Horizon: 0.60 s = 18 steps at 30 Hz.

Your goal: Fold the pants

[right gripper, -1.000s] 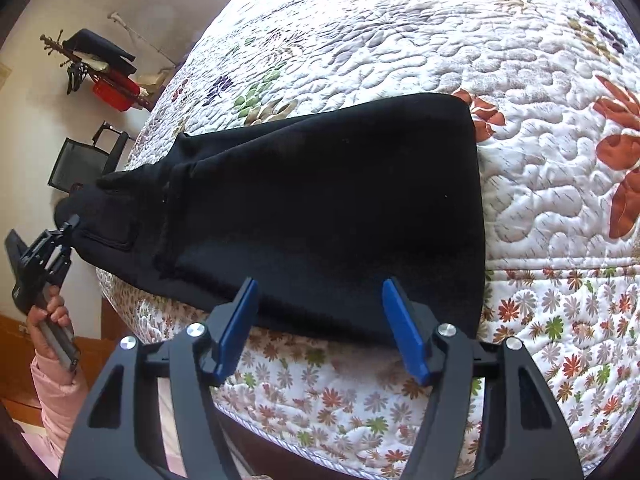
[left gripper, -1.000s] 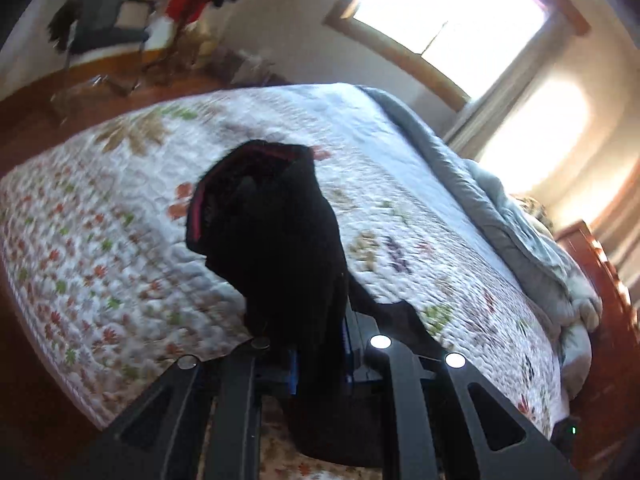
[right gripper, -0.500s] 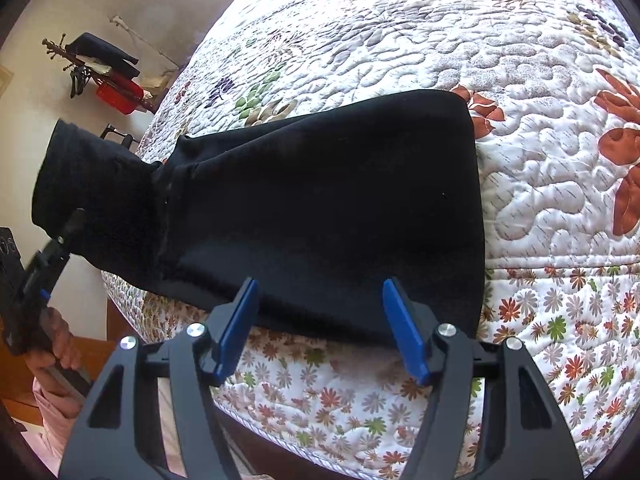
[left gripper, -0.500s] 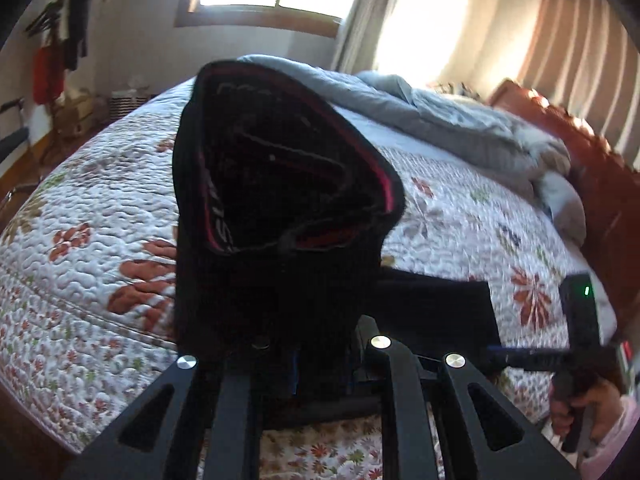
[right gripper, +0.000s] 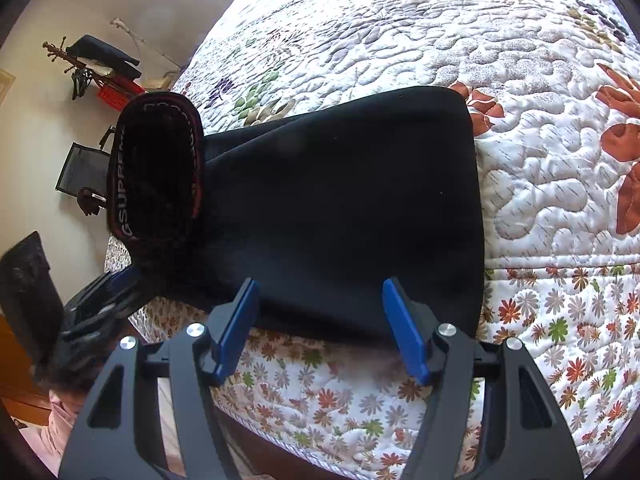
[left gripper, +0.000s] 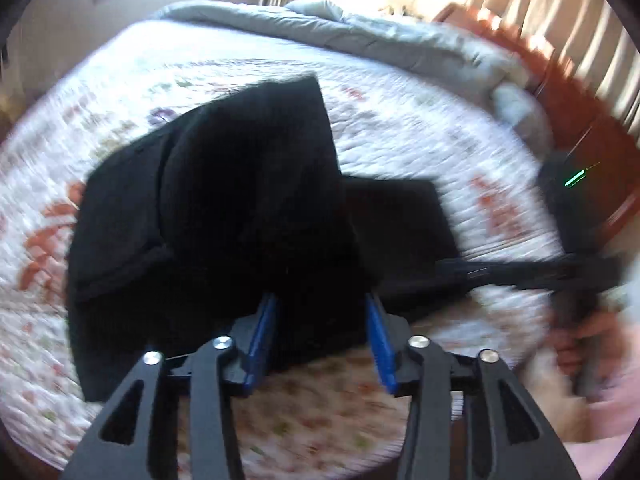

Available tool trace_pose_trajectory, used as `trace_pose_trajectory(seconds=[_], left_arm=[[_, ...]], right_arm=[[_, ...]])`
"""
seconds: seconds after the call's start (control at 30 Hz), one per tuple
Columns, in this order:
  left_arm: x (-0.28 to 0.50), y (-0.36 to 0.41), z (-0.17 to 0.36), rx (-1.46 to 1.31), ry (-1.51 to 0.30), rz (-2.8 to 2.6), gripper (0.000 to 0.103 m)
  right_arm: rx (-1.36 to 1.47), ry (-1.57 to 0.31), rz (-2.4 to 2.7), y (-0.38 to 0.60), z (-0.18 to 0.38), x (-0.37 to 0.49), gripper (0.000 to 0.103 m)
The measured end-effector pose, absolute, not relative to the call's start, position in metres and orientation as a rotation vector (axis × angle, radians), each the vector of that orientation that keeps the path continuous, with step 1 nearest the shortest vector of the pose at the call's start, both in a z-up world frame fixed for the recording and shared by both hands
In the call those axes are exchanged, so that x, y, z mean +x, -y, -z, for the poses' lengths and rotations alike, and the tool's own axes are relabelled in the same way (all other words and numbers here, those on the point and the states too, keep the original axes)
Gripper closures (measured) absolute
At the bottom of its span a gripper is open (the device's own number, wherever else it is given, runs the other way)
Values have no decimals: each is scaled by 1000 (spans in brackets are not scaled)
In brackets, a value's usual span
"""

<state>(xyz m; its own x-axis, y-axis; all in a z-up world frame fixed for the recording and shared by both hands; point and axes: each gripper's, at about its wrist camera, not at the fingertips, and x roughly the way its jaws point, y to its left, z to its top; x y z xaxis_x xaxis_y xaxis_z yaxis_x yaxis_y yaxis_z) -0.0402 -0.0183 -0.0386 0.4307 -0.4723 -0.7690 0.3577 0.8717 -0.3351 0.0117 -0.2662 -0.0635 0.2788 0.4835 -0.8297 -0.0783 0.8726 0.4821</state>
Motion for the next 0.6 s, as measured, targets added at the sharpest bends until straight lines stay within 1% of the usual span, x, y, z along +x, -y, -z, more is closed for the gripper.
trace_pose_trajectory(seconds=[0.03,0.07,0.1,0.13,0.17,0.27,0.4,0.53,0.6], left_arm=[[-43,10,29,-180,-985,552,52],[-47,1,19,-221,-959,571,46],[-51,-14,5,-250,-912,563,42],[-53,-24,-2,-256,-880,534,35],[-52,-36,-6,-251,-857,486,33],[-39,-64,8,-177,-888,270,35],[-21,-68,55,-89,-1031,138,38],[-29,-46,71,66,-1010,108,28],[-29,-43,68,77,-1010,104,28]], right_arm=[[381,-1242,-386,266,63,12,39],[375,-1244,-379,266,60,12,37],[366,-1239,-375,264,57,11,35],[354,-1231,-372,264,54,11,29],[335,-1225,-365,262,51,11,26],[276,-1267,-324,258,63,12,26],[239,-1276,-311,252,65,13,26],[238,-1293,-298,244,54,17,26],[227,-1282,-338,233,42,19,26]])
